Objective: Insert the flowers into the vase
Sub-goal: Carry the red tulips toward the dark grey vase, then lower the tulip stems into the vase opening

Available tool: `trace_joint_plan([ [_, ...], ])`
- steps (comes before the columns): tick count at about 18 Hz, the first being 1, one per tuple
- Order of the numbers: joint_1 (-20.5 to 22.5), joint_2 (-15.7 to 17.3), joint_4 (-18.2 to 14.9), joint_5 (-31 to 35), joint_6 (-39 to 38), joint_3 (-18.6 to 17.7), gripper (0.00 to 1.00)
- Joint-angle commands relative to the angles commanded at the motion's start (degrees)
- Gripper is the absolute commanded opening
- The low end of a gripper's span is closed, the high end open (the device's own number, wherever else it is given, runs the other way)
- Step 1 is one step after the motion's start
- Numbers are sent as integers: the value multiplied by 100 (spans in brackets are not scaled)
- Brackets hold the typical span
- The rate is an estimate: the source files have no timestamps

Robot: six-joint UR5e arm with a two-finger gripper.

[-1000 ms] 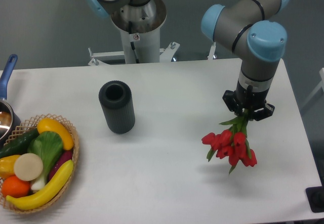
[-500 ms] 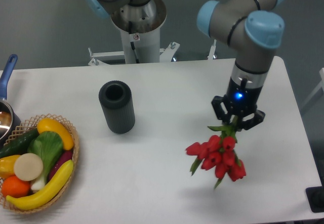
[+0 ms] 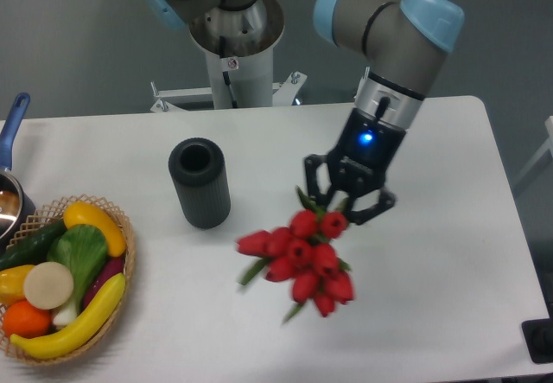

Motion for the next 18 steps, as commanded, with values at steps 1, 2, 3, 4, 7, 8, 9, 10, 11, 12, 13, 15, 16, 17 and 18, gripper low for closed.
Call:
trace_joint_plan([
  [1, -96, 70, 0, -80, 0, -44, 0],
  [2, -201, 114, 9, -159, 17, -131, 0],
  [3, -255, 202, 17, -281, 35, -254, 0],
  [4, -255, 272, 113, -552, 35, -403, 0],
  [7, -220, 518, 657, -1432, 35, -939, 0],
  [8, -194, 589, 746, -1564, 44, -1071, 0],
  [9, -159, 676, 773, -1688, 44, -1151, 0],
  [10, -98, 782, 773, -1837, 27, -1195, 0],
  [11, -19, 896, 773, -1969, 0, -1282, 0],
  [12, 43, 1028, 773, -2066, 9, -1405, 0],
  [13, 61, 1151, 773, -2075, 26, -1546, 0],
  [15, 114, 1414, 773, -2084, 44, -1809, 0],
  [16, 218, 1563, 765, -2102, 18, -1924, 0],
  [17, 289, 1713, 765, -2119, 18, -2038, 0],
  [18, 298, 1810, 765, -2119, 18, -2144, 0],
])
